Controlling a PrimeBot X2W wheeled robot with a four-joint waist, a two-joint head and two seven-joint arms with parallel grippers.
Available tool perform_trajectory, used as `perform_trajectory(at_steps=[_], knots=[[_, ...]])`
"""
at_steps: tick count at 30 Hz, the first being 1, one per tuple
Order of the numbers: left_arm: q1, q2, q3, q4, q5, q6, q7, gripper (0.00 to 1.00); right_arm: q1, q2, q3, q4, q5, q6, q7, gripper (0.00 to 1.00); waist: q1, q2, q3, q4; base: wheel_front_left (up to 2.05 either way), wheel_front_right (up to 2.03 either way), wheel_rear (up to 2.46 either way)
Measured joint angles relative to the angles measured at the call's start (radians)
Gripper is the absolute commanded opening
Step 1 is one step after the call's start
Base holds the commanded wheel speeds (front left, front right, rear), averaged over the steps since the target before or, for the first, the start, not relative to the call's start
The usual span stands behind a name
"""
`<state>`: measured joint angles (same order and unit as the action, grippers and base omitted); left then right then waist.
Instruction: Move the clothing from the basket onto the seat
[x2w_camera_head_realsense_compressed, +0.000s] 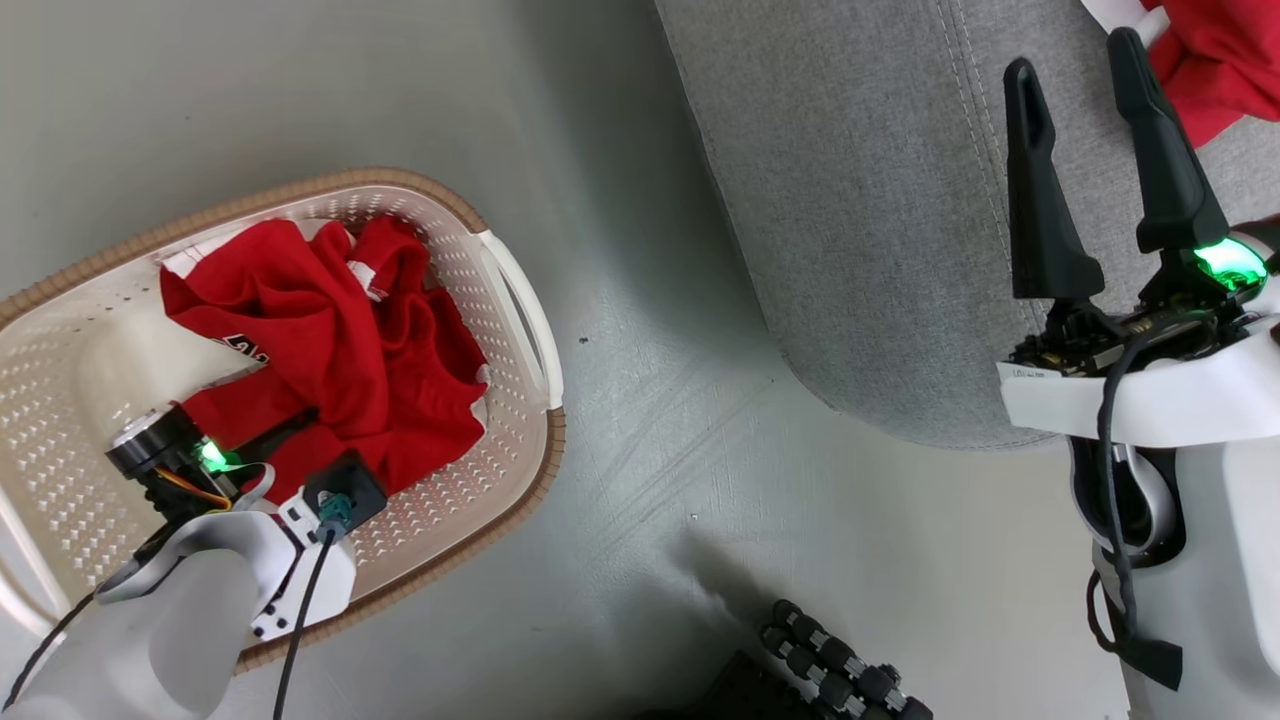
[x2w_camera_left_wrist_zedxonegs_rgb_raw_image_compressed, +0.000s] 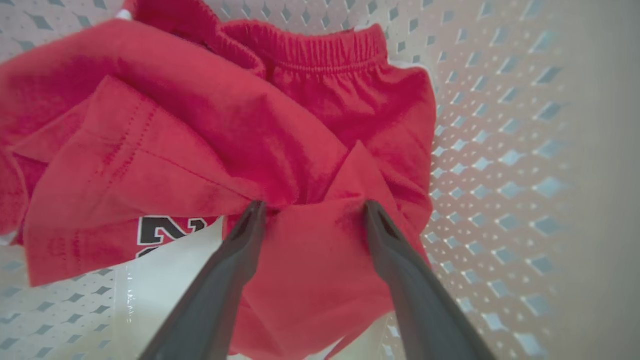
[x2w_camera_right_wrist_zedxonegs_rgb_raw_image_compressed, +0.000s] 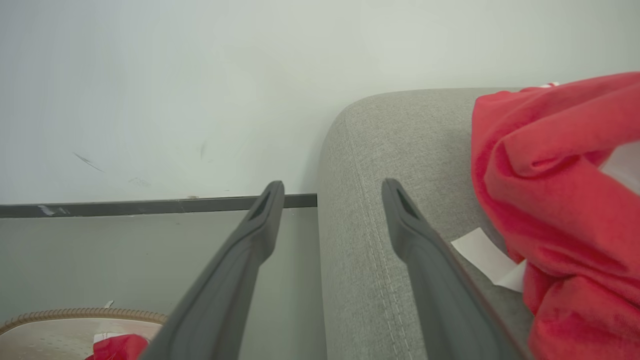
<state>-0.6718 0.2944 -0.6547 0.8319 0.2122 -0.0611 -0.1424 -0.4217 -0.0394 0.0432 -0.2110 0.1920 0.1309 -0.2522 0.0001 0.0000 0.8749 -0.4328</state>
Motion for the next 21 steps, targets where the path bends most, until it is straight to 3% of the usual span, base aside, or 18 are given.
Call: perform_trajectory(at_steps=[2,4,5,8,21], knots=[[-0.004,0.005,-0.004,0.007,0.011,0.000,0.011,1.00,-0.008,0.000,0.002,0.000,0.004,0.000,0.000,1.00,0.0000,0.0000,0.007,-0.005,0.00,0.00,0.00],[-0.012,0.006,-0.005,0.017,0.017,0.000,0.024,0.73,-0.017,0.000,0.003,0.000,0.007,0.000,0.000,1.00,0.0000,0.0000,0.013,-0.009,0.00,0.00,0.00],[-0.017,0.005,-0.005,0.020,0.019,0.002,0.028,0.47,-0.019,0.000,0.003,0.000,0.011,0.000,0.000,1.00,0.0000,0.0000,0.016,-0.011,0.00,0.00,0.00],[-0.025,0.001,-0.005,0.027,0.019,0.007,0.031,0.00,-0.021,0.000,0.004,0.002,0.014,0.000,0.000,1.00,0.0000,0.0000,0.022,-0.016,0.00,0.00,0.00],[-0.041,-0.029,-0.008,-0.010,0.017,0.015,-0.019,0.00,-0.040,0.000,-0.025,0.022,0.015,0.000,0.000,1.00,0.0000,0.0000,-0.005,-0.002,0.00,0.00,0.00]])
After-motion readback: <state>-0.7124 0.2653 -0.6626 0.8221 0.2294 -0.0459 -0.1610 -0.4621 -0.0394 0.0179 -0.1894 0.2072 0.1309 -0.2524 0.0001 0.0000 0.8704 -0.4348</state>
